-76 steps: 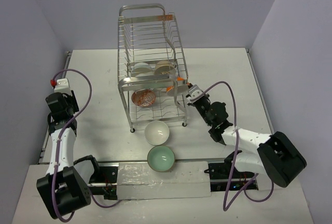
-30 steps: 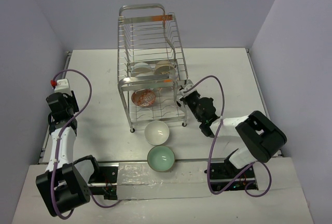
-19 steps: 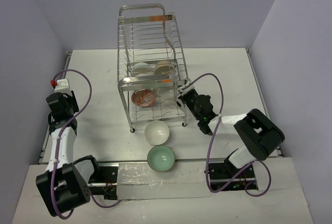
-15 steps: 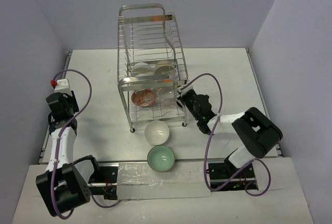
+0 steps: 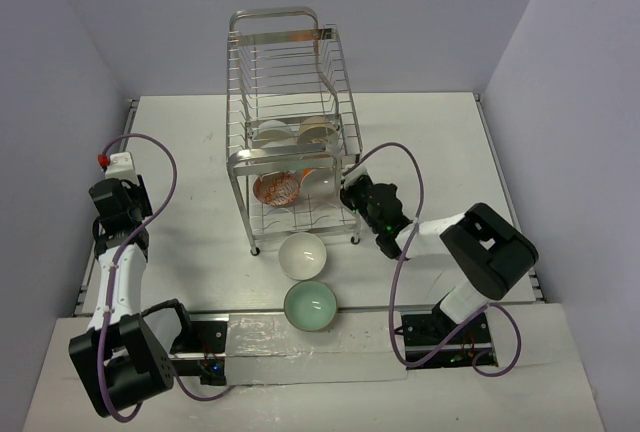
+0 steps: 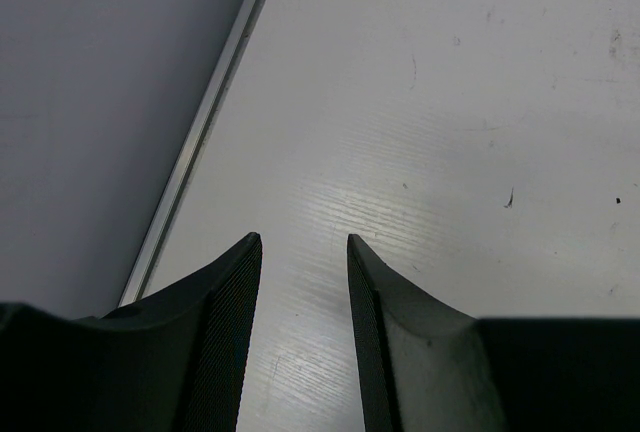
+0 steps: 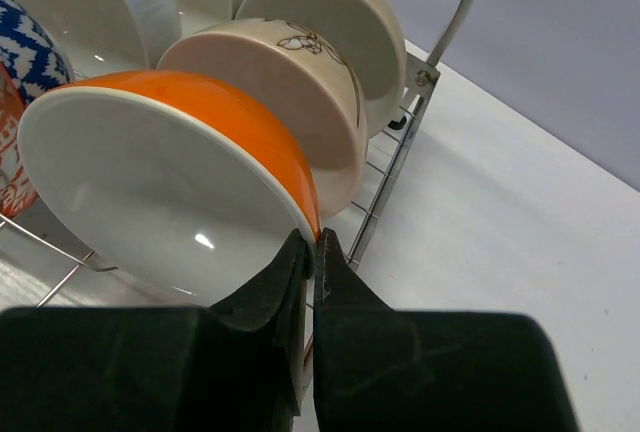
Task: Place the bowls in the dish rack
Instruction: Insert the bowl into the dish rack, then pick up the bowl from the center of the board.
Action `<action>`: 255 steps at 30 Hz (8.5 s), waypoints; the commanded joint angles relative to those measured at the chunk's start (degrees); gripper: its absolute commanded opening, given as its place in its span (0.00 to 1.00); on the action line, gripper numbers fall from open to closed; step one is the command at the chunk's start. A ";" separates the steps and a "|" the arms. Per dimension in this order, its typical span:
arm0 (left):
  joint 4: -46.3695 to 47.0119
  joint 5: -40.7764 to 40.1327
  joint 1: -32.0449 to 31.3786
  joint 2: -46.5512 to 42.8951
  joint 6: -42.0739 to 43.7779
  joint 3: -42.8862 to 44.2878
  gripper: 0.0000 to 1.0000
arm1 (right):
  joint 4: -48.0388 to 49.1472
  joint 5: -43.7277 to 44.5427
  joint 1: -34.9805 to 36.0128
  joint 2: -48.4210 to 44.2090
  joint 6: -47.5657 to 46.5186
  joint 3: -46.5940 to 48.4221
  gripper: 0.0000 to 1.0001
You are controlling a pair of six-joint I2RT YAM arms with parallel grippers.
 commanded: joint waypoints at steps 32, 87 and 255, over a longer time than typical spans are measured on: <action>1.92 1.60 0.32 0.22 0.24 0.63 0.45 | 10.08 5.82 3.65 4.62 -4.26 1.98 0.00; 2.79 0.20 0.32 1.89 0.77 0.55 0.45 | 2.18 1.69 5.24 2.86 -6.47 2.60 0.31; -3.18 15.14 0.32 -1.89 -0.20 1.86 0.46 | -120.26 -40.50 21.85 -6.99 0.30 35.20 0.45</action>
